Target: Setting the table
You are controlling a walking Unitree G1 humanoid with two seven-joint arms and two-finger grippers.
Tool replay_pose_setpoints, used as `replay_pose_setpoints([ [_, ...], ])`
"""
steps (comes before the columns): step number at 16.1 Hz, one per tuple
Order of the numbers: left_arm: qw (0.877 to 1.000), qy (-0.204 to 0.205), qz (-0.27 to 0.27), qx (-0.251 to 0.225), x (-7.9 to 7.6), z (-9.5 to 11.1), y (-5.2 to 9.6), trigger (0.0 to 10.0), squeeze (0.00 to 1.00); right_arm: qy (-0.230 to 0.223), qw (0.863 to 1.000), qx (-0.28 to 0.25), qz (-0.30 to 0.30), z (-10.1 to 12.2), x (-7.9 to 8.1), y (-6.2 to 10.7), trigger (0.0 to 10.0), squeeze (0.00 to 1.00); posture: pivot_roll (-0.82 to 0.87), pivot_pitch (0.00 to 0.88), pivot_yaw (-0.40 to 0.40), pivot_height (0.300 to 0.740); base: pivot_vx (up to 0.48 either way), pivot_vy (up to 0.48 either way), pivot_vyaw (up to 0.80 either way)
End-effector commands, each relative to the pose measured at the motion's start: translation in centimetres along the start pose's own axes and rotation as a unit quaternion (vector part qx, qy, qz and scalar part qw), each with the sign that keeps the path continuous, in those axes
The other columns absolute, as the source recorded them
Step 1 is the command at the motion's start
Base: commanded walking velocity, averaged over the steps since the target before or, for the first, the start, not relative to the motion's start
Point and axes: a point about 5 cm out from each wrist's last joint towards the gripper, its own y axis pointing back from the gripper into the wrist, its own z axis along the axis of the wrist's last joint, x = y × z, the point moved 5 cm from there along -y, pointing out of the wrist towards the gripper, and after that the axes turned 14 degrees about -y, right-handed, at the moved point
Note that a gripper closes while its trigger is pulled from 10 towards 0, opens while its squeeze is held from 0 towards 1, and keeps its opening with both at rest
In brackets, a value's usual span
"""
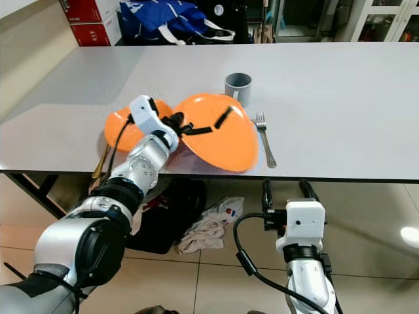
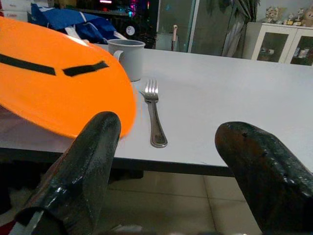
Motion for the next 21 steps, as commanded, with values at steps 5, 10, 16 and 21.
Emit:
replay_pose_setpoints([
  [5, 0.998, -0.034, 0.043, -0.027, 1.2, 2.0, -0.2, 10.0, 0.73, -0.003, 1.000, 0.001, 0.003, 0.2, 0.4, 0.1, 10.0, 0.00, -0.13, 0.000, 0.105, 0.740, 0.000, 0.000, 0.00],
  [10, 0.998, -0.037, 0.043, -0.027, 1.0, 1.9, -0.2, 10.0, 1.00, -0.003, 1.000, 0.004, 0.002, 0.0, 0.4, 0.3, 10.0, 0.00, -0.13, 0.000, 0.109, 0.740, 0.000, 0.000, 0.00],
  [16, 0.998, -0.050, 0.034, -0.026, 0.3, 1.7, -0.3, 10.0, 1.00, -0.005, 1.000, 0.006, 0.003, -0.1, 0.5, 0.4, 10.0, 0.00, -0.13, 0.000, 0.110, 0.740, 0.000, 0.000, 0.00],
  [21, 0.994, -0.090, 0.037, -0.042, 0.0, 2.6, -0.3, 10.0, 1.00, -0.006, 1.000, 0.008, 0.003, -0.2, 0.7, 0.4, 10.0, 0.00, -0.13, 0.000, 0.113, 0.740, 0.000, 0.000, 0.00],
])
